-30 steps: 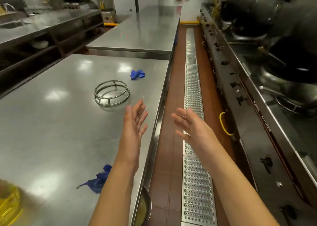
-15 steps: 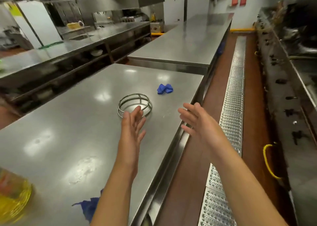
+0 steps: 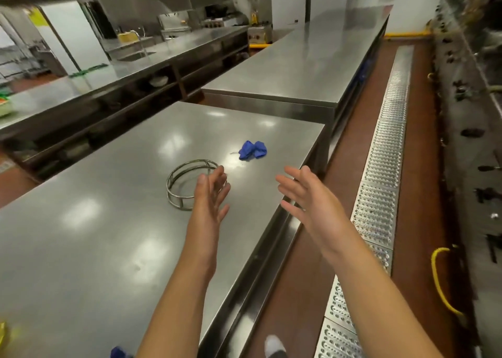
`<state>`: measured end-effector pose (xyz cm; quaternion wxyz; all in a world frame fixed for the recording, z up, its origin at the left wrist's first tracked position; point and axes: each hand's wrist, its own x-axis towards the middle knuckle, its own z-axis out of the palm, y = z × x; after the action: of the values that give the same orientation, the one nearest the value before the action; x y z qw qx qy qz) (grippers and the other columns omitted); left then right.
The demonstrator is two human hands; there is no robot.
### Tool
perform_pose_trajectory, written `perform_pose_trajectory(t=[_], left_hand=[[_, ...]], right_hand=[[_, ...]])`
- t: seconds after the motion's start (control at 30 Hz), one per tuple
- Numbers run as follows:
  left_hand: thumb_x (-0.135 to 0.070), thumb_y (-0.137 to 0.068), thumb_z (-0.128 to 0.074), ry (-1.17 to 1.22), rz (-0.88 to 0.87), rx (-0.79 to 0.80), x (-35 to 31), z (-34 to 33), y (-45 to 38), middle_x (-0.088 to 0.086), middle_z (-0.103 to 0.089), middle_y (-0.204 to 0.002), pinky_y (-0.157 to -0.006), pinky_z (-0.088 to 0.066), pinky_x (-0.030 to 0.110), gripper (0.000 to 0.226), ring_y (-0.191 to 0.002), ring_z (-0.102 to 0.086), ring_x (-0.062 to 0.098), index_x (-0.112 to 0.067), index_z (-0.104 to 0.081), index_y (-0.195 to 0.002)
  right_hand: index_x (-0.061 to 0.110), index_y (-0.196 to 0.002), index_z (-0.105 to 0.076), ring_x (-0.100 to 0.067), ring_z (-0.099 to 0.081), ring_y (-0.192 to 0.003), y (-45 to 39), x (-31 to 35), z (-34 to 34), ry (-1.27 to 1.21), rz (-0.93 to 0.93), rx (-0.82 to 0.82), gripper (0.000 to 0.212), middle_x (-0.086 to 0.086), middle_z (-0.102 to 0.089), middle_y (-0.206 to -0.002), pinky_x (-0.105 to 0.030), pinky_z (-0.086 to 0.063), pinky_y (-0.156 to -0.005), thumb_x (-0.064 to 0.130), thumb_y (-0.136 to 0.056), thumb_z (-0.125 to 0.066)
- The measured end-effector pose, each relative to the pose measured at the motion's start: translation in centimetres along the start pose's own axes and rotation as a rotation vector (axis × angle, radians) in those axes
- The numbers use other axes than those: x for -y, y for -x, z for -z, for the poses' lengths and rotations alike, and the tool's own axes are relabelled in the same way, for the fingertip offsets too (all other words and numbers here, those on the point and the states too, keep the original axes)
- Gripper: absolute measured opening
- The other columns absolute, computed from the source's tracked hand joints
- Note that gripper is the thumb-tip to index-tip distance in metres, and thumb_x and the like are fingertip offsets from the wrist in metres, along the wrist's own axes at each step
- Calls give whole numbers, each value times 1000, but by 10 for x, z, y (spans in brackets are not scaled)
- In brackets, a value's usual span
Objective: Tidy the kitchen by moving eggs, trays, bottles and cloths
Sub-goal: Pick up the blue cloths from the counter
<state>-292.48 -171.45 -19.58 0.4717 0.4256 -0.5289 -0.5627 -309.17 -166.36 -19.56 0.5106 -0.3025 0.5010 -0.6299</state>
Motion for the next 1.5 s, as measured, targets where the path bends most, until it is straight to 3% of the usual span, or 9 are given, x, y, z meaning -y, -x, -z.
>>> perform_pose_trajectory(t=[0.5, 0.67, 0.87, 1.0, 1.17, 1.23, 1.33, 1.43, 1.5], left_hand=[[-58, -102, -21, 124, 60, 59, 21, -50, -219, -25, -61, -127, -117, -35, 40, 57, -124, -56, -3, -32, -51, -142], [-67, -88, -27, 140, 85, -47, 27, -20, -250, -16, -56, -142, -118, -34, 39, 67, -128, -54, -1, -34, -51, -142], [-53, -103, -23, 145, 168, -213, 44, -2, -278, -11, -54, -145, -119, -33, 41, 57, -130, -53, 3, -26, -50, -144], [-63, -92, -29, 122, 191, -325, 59, -7, -318, -14, -56, -143, -119, -33, 41, 68, -130, -53, 3, -25, -52, -143], [-55, -102, -22, 63, 256, -421, 86, -42, -389, -7, -54, -145, -119, -31, 41, 59, -132, -51, 7, -24, -52, -142], [-55, -103, -22, 19, 302, -436, 99, -60, -420, -7, -54, -144, -118, -32, 38, 55, -129, -52, 6, -27, -54, -137], [-52, -105, -26, -39, 387, -457, 122, -84, -464, -6, -55, -144, -115, -33, 37, 50, -128, -53, 9, -27, -54, -137], [-61, -97, -39, -159, 452, -460, 153, -103, -502, -11, -58, -138, -115, -34, 34, 49, -126, -54, 6, -31, -59, -131], [-51, -100, -44, -290, 444, -435, 178, -112, -522, -16, -66, -120, -103, -39, 15, 28, -109, -57, -9, -36, -62, -116]], right_hand=[[28, -129, -56, -8, -58, -123, -203, 32, 8, 115, -24, -91, 36, 6, -64, -130, -36, -45, -108, 44, -102, -41], [31, -115, -63, -10, -60, -119, -266, 23, -23, 138, -97, 7, 27, 4, -67, -125, -38, -46, -106, 40, -102, -41], [22, -116, -64, -7, -65, -109, -336, 6, -43, 172, -202, 92, 28, 2, -70, -118, -31, -49, -95, 37, -101, -45], [16, -119, -63, -11, -64, -111, -396, -8, -39, 220, -296, 154, 30, -5, -68, -124, -31, -51, -93, 34, -100, -50], [-4, -107, -52, -57, -41, -120, -490, -6, -23, 135, -530, 188, 17, -47, -31, -135, -40, -51, -77, 7, -102, -40], [-11, -110, -56, -41, -58, -105, -530, -19, -1, 211, -530, 167, 30, -35, -55, -114, -35, -49, -85, 15, -103, -42], [11, -83, -59, -11, -54, -73, -577, -42, 26, 334, -505, 211, 27, -1, -64, -85, -29, -44, -76, 18, -103, -43], [-4, -90, -54, -20, -47, -77, -619, -65, 49, 394, -559, 204, 29, -21, -50, -88, -33, -35, -70, 25, -89, -55], [-1, -89, -55, -20, -49, -78, -642, -86, 68, 437, -576, 221, 36, -20, -52, -84, -33, -35, -70, 33, -77, -54]])
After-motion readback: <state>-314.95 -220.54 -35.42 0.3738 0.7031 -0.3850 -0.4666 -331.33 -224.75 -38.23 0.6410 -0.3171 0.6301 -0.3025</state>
